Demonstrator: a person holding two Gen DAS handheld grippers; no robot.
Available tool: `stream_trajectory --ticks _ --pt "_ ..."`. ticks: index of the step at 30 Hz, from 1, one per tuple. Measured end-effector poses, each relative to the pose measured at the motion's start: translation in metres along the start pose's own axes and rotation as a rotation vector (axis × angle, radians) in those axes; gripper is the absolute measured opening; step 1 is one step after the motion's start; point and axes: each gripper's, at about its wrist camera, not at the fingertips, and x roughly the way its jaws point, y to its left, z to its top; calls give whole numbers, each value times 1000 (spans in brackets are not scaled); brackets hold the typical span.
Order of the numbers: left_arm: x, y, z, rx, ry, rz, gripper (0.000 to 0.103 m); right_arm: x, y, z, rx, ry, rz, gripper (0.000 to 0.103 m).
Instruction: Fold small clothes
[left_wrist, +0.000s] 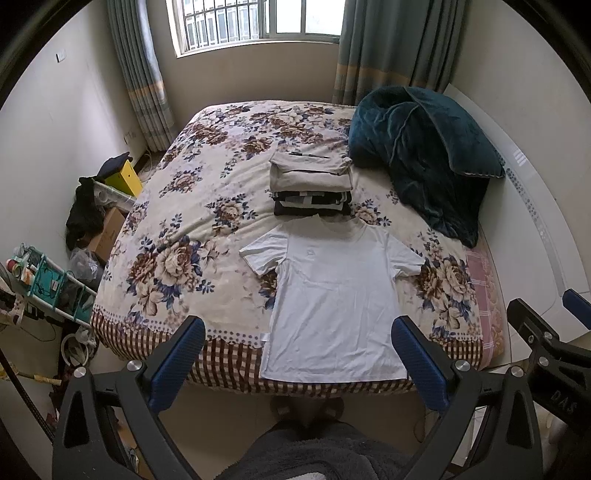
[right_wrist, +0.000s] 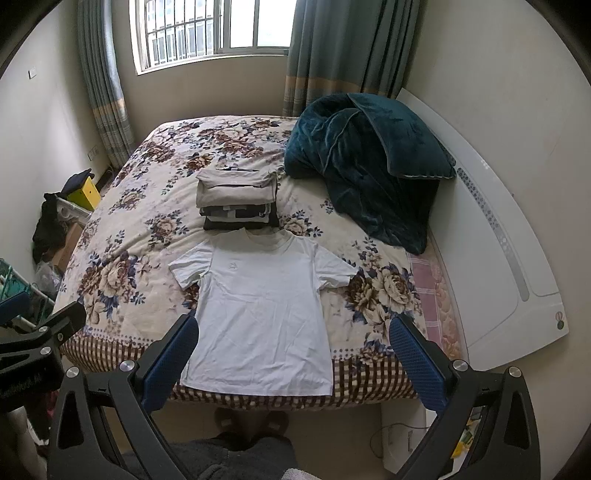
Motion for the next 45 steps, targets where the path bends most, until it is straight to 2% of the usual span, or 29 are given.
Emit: stream_trajectory --ticks 6,11,23,25,27,45 --pt "-1 0 4 1 -5 0 103 -1 2 1 1 -3 0 103" --pt "-2 -1 8 1 -9 -3 103 -15 14 13 -2 -8 -3 103" --pt "-4 -1 12 3 -22 -3 103 -13 12 9 -1 -13 -2 103" --pt "-4 -2 14 1 -23 0 103 -16 9 29 -3 -14 1 103" --pt "-5 -1 13 2 -23 -2 103 -17 11 37 -2 -14 2 103" --pt "-3 -1 21 -10 -36 -10 103 -16 11 41 -4 -21 0 103"
